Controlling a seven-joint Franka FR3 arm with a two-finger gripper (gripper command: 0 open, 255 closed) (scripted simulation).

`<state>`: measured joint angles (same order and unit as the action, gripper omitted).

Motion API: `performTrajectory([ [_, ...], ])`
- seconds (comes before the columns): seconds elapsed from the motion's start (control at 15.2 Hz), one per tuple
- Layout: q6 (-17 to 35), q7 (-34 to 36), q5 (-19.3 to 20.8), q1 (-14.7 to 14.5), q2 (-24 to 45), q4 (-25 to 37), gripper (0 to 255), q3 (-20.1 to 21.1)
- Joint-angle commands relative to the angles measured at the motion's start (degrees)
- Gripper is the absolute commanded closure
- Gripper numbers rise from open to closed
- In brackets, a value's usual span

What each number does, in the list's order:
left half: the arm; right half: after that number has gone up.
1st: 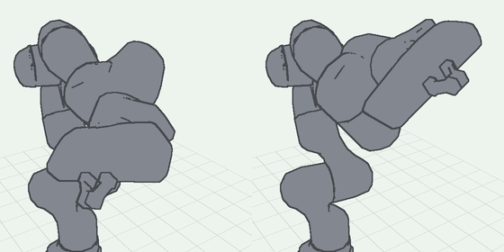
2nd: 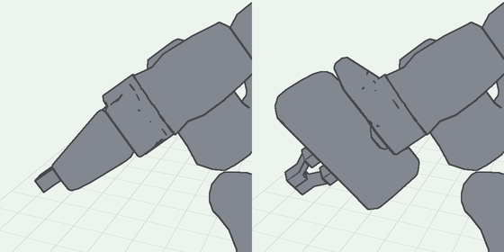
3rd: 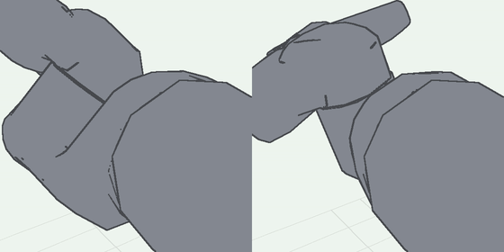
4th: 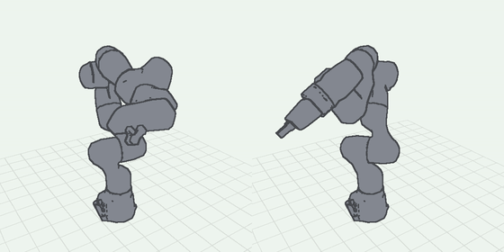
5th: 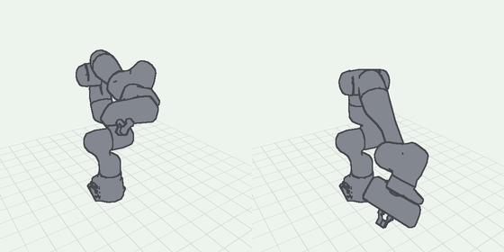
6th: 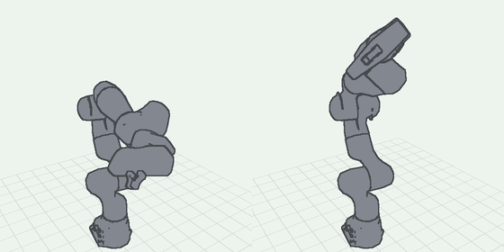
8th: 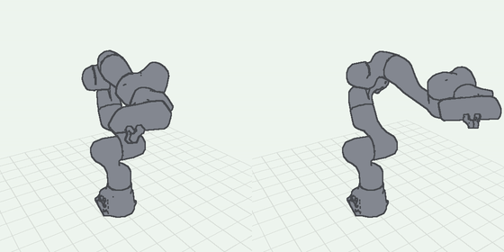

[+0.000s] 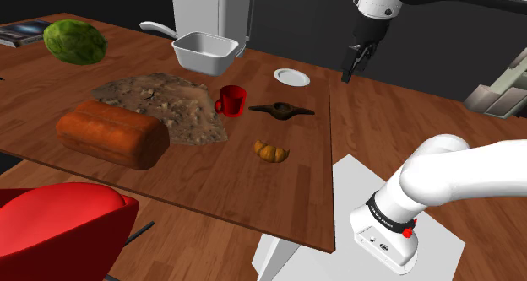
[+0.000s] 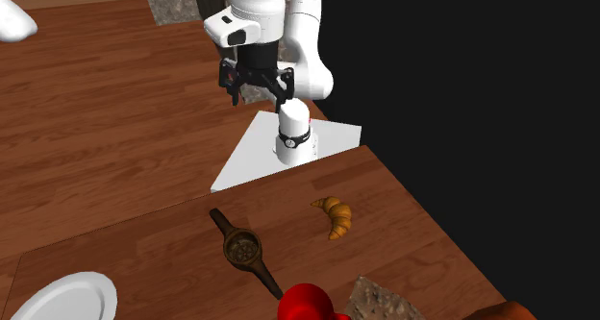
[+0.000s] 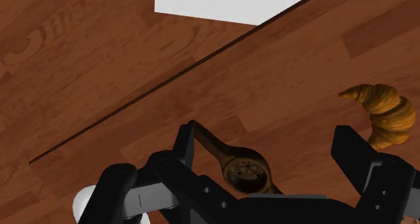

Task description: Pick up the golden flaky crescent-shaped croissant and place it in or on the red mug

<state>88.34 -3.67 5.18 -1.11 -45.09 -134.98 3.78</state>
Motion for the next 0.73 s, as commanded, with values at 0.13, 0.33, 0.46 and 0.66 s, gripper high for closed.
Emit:
performTrajectory([
  [0.13, 2.2, 2.1, -1.4, -0.6, 1.6, -1.5, 0, 1.6],
  [0.33, 5.6, 5.2, -3.5, -1.4, 4.4, -3.3, 0, 4.1],
  [0.46, 8.0, 7.3, -4.8, -2.0, 6.7, -4.2, 0, 5.8],
  [0.66, 11.6, 10.3, -6.5, -2.8, 10.7, -5.1, 0, 8.2],
])
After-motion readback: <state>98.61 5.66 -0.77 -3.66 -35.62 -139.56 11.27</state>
